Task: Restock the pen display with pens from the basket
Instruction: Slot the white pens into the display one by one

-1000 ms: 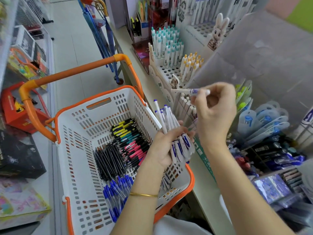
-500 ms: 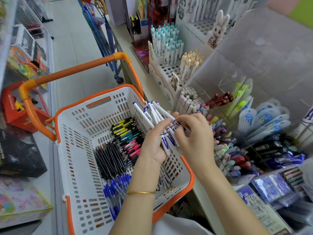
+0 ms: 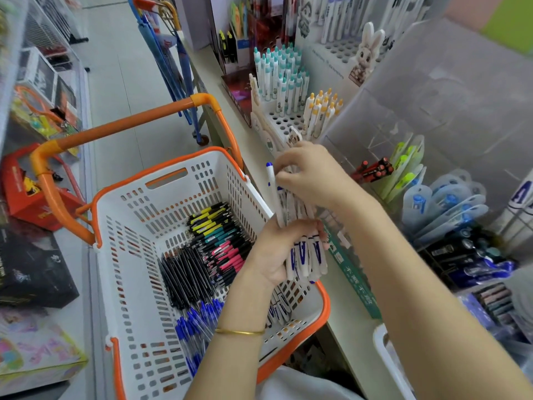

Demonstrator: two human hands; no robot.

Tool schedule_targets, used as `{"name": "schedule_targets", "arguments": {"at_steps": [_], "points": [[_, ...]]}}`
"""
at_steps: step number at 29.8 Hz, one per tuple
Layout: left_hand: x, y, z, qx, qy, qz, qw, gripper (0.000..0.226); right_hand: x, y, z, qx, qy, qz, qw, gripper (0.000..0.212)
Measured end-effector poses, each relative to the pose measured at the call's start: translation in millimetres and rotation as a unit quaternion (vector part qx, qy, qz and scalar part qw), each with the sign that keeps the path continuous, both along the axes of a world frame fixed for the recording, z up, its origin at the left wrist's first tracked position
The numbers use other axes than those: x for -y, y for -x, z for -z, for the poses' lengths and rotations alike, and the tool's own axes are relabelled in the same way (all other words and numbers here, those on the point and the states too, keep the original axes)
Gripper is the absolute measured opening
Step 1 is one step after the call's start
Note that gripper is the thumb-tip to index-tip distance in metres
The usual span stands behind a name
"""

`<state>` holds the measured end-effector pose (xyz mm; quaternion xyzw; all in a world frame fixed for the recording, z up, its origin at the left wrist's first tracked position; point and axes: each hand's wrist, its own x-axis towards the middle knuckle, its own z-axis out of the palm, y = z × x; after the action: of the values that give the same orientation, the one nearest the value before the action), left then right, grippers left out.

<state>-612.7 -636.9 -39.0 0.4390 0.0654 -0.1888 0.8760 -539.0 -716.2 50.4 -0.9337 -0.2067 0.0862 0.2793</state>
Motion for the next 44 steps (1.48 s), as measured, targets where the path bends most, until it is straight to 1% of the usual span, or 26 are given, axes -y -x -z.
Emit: {"name": "schedule_targets", "arguments": {"at_steps": [2, 6, 11, 16, 18, 21, 23, 25, 29, 32, 35, 37, 38, 41, 42, 44], "points": [[-1, 2, 1, -0.011, 0.0, 0.021, 1.0, 0.008, 0, -6, -10, -0.072, 0.051, -0.046, 0.995, 0.018], [-6, 4, 4, -0.028, 0.006, 0.06, 0.998, 0.017, 3, -12, -18, -0.114, 0.133, -0.074, 0.982, 0.019], [-9, 4, 5, -0.04, -0.001, 0.103, 0.994, 0.007, 5, -17, -18, -0.137, 0.18, -0.073, 0.971, 0.013], [-12, 4, 4, -0.045, -0.016, 0.114, 0.992, 0.005, 2, -22, -14, -0.164, 0.2, -0.07, 0.963, 0.011], [-14, 4, 5, -0.049, -0.02, 0.124, 0.991, 0.009, -1, -23, -11, -0.17, 0.221, -0.081, 0.957, 0.007], [-16, 5, 6, -0.071, -0.019, 0.129, 0.989, 0.005, 1, -25, -7, -0.193, 0.223, -0.091, 0.951, 0.018], [-17, 5, 6, -0.089, -0.013, 0.124, 0.988, 0.006, 5, -25, -6, -0.217, 0.185, -0.084, 0.955, 0.018], [-18, 5, 6, -0.098, -0.011, 0.127, 0.987, 0.009, 8, -24, -5, -0.229, 0.13, -0.054, 0.963, 0.015], [-18, 5, 7, -0.094, -0.014, 0.139, 0.986, 0.013, 12, -22, 0, -0.19, 0.08, -0.008, 0.979, 0.021], [-18, 4, 8, -0.09, -0.014, 0.145, 0.985, 0.015, 13, -20, 10, -0.192, -0.036, 0.07, 0.978, 0.018], [-19, 4, 11, -0.093, -0.022, 0.165, 0.982, 0.024, 14, -22, 20, -0.184, -0.156, 0.157, 0.958, 0.021], [-19, 5, 11, -0.094, -0.013, 0.17, 0.981, 0.021, 12, -25, 24, -0.156, -0.218, 0.212, 0.94, 0.028], [-18, 6, 11, -0.093, -0.006, 0.172, 0.981, 0.017, 12, -27, 26, -0.133, -0.241, 0.234, 0.932, 0.028], [-18, 8, 10, -0.088, 0.015, 0.177, 0.98, 0.014, 13, -30, 24, -0.033, -0.306, 0.29, 0.906, 0.023], [-19, 7, 10, -0.086, 0.027, 0.176, 0.98, 0.016, 14, -30, 23, 0.006, -0.327, 0.317, 0.89, 0.023], [-22, 6, 14, -0.084, 0.048, 0.164, 0.982, 0.024, 18, -26, 17, 0.086, -0.371, 0.361, 0.851, 0.015]]}}
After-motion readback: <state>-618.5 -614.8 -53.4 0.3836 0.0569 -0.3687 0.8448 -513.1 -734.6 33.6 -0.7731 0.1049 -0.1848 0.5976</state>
